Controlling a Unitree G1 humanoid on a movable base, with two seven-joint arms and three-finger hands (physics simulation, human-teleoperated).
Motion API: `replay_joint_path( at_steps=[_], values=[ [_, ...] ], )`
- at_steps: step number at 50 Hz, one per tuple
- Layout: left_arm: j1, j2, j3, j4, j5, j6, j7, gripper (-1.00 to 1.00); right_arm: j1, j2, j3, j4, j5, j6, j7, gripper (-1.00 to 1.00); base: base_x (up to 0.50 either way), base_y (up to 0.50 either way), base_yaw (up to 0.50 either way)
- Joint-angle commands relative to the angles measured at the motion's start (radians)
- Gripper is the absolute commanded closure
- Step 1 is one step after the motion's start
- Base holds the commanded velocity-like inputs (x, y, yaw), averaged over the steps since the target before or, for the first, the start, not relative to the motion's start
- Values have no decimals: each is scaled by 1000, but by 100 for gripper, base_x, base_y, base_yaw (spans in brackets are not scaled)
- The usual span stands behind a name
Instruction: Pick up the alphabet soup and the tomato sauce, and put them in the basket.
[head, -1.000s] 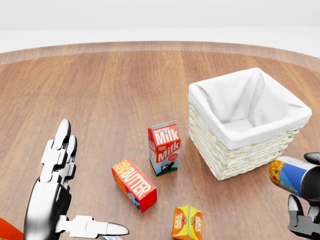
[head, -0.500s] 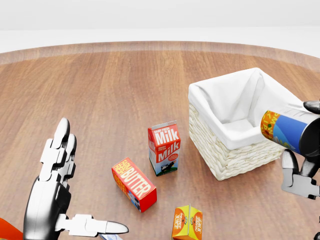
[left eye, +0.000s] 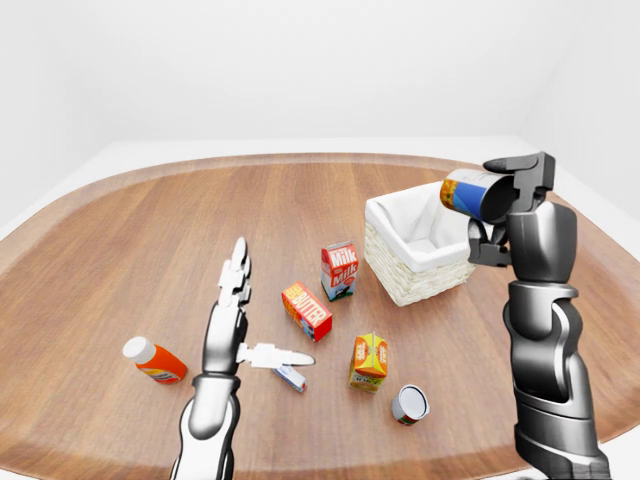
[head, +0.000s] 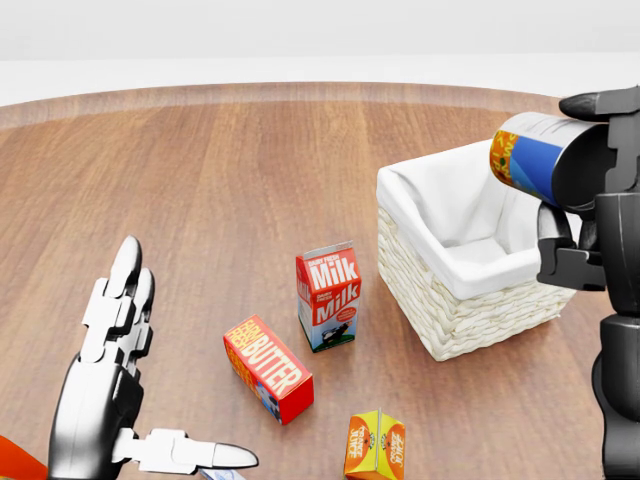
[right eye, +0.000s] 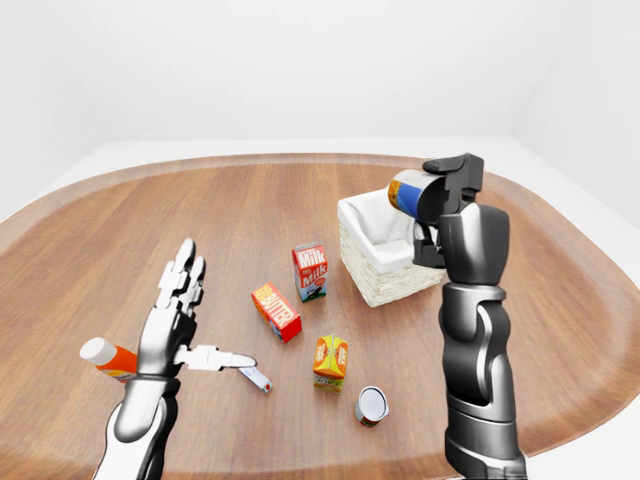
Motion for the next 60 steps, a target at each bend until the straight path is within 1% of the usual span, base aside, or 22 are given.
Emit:
replay_joint_path(
  at_steps=[1, 7, 8, 11, 12, 15, 20, 28, 31, 37, 38, 47, 60],
  values=[
    [-1, 1, -3, -2, 2, 0, 0, -100, -153, -59, 44, 148, -80, 0, -50, 100, 0, 0, 0],
    [1, 2, -4, -2, 2, 0, -1, -100, -223, -70, 81, 263, -129, 0, -74, 100, 0, 0, 0],
    [2, 2, -4, -2, 1, 0, -1, -100, -248, -75, 89, 311, -145, 0, -94, 100, 0, 0, 0],
    [2, 2, -4, 0, 1, 0, -1, -100, -281, -83, 99, 361, -159, 0, -108, 100, 0, 0, 0],
    [0, 1, -5, 4, 2, 0, 0, -100, -316, -87, 107, 405, -168, 0, -119, 100, 0, 0, 0],
    [0, 1, -6, 3, 4, 0, 1, -100, -356, -97, 126, 485, -206, 0, -153, 100, 0, 0, 0],
    [-1, 2, -6, 4, 4, 0, 1, -100, -451, -116, 145, 654, -231, 0, -210, 100, 0, 0, 0],
    [-2, 2, -3, 4, 1, 0, 0, -100, -549, -129, 173, 824, -268, 0, -260, 100, 0, 0, 0],
    [-2, 2, -2, -1, -2, 0, -1, -100, -621, -139, 194, 963, -302, 0, -326, 100, 0, 0, 0],
    [-8, 1, 3, -1, -7, 0, -3, -100, -710, -138, 221, 1143, -332, 0, -403, 100, 0, 0, 0],
    [-10, 1, 4, 2, -7, 0, -3, -100, -731, -138, 232, 1200, -346, 0, -409, 100, 0, 0, 0],
    [-12, -1, 5, 5, -8, 0, -2, -100, -840, -140, 273, 1443, -392, 0, -409, 100, 0, 0, 0],
    [-7, 1, 1, 4, -5, 0, -1, -100, -904, -115, 296, 1551, -412, 0, -409, 100, 0, 0, 0]
  ],
)
